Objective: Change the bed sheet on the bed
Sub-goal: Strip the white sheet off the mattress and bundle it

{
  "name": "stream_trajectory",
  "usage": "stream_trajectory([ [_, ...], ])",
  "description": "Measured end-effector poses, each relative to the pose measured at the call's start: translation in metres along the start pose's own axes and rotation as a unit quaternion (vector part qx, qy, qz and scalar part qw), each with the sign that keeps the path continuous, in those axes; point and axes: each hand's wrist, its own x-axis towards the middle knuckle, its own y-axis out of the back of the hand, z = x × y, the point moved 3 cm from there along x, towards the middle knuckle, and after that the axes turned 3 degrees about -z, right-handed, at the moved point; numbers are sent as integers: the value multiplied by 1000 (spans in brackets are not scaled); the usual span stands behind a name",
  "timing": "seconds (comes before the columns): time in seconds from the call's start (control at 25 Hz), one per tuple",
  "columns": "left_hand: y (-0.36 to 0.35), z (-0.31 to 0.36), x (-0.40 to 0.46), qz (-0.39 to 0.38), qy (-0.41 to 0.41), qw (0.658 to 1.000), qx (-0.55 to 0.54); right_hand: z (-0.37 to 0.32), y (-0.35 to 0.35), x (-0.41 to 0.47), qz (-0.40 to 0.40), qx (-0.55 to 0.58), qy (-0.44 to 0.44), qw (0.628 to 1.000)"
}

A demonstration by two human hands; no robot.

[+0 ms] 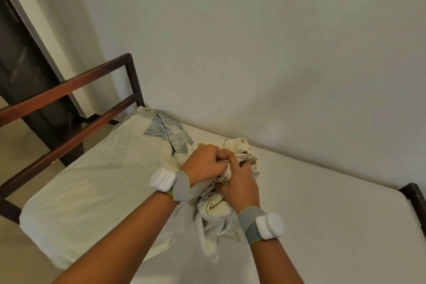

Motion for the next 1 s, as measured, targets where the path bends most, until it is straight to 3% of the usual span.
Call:
stream_trajectory([
  [0.16, 16, -50, 6, -25, -41, 973, -224, -6, -8, 30, 53, 34, -61, 996],
  [0.2, 27, -69, 10, -26, -66, 969, -238, -18, -10, 40, 87, 47, -76, 992],
  [0.28, 40, -107, 21, -53, -90, 979, -172, -39, -8, 52, 142, 50, -72, 986],
  [0.4, 44, -164, 45, -185, -78, 978, -47, -62, -2, 57, 184, 49, -55, 980],
  [0.56, 49, -210, 91, -203, -126, 953, 186, -95, 0, 54, 237, 44, -25, 970],
  [0.64, 46, -220, 107, -216, -112, 951, 192, -105, 7, 52, 269, 40, -21, 962],
  [0.8, 52, -237, 114, -189, -5, 980, 65, -101, 4, 61, 288, 51, -63, 954],
  [1.0, 102, -236, 115, 8, 81, 997, -4, -81, -22, 82, 270, 75, -143, 949],
])
